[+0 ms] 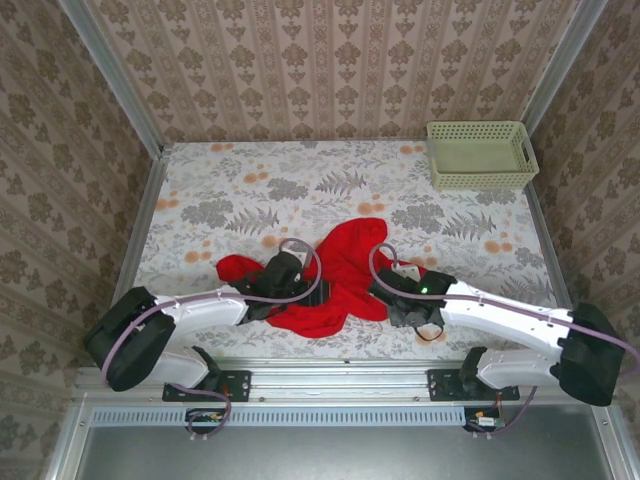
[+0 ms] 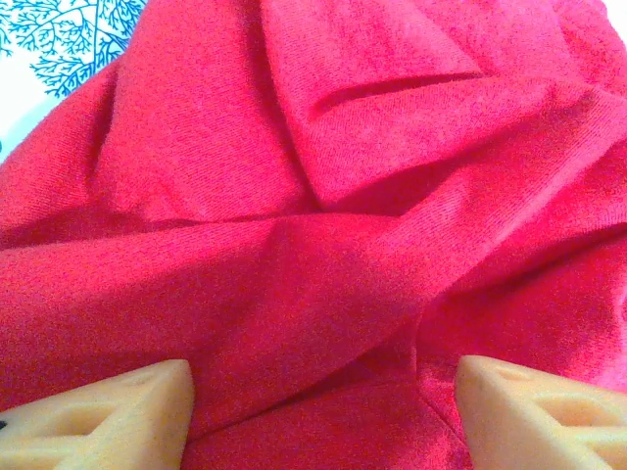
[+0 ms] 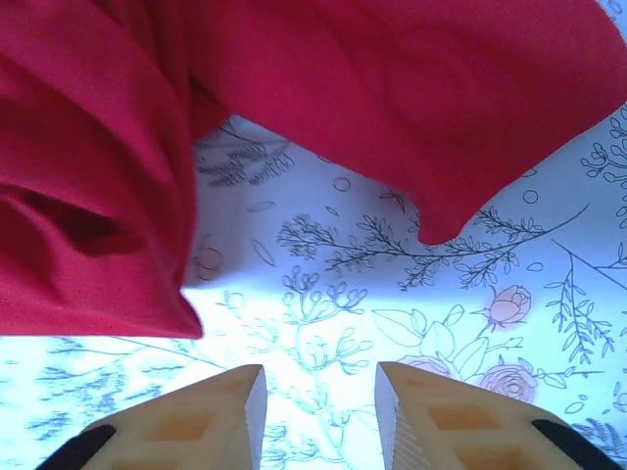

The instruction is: Fold the inside-out t-shirt

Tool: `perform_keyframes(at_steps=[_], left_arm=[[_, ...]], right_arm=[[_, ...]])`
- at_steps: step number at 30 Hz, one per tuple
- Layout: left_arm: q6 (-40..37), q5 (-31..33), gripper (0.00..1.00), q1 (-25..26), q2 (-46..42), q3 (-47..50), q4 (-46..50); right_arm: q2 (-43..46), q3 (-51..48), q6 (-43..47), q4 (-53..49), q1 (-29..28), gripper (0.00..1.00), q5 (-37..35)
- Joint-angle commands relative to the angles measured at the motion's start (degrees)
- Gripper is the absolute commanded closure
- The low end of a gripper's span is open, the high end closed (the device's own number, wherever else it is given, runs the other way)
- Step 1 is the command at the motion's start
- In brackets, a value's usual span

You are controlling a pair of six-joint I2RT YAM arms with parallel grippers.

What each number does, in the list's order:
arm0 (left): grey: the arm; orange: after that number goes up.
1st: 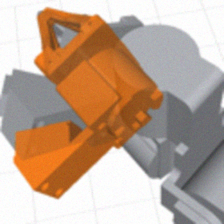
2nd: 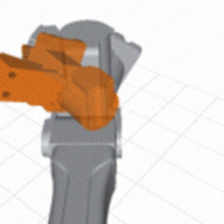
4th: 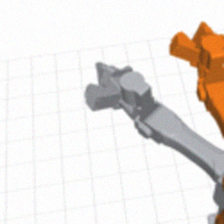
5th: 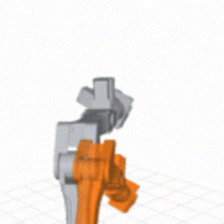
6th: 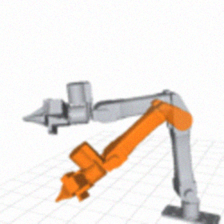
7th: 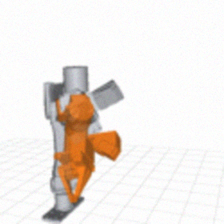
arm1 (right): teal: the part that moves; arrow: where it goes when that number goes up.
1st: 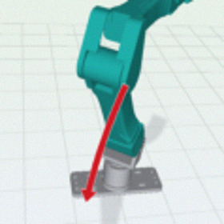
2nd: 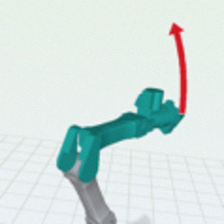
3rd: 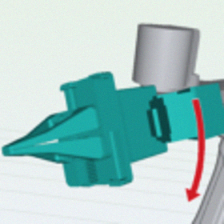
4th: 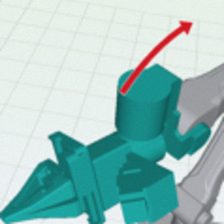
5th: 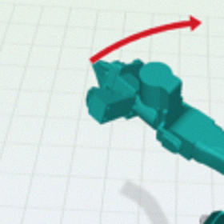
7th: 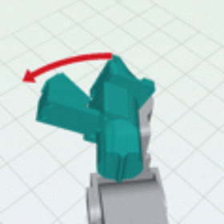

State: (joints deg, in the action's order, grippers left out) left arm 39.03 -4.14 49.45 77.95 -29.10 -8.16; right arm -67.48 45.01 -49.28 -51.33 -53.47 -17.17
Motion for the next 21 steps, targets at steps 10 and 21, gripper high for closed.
perform_keyframes(at_steps=[10, 21], left_arm=[[0.1, 0.7, 0.25, 0.0, -3.1, 1.3, 0.4], [0.2, 1.0, 0.24, -0.1, -3.4, 1.5, 0.6]], right_arm=[[-4.0, 1.4, 0.9, 13.9, 4.8, 0.50, 8.9], [-7.4, -0.4, 1.8, 13.6, 5.7, 0.62, 9.6]])
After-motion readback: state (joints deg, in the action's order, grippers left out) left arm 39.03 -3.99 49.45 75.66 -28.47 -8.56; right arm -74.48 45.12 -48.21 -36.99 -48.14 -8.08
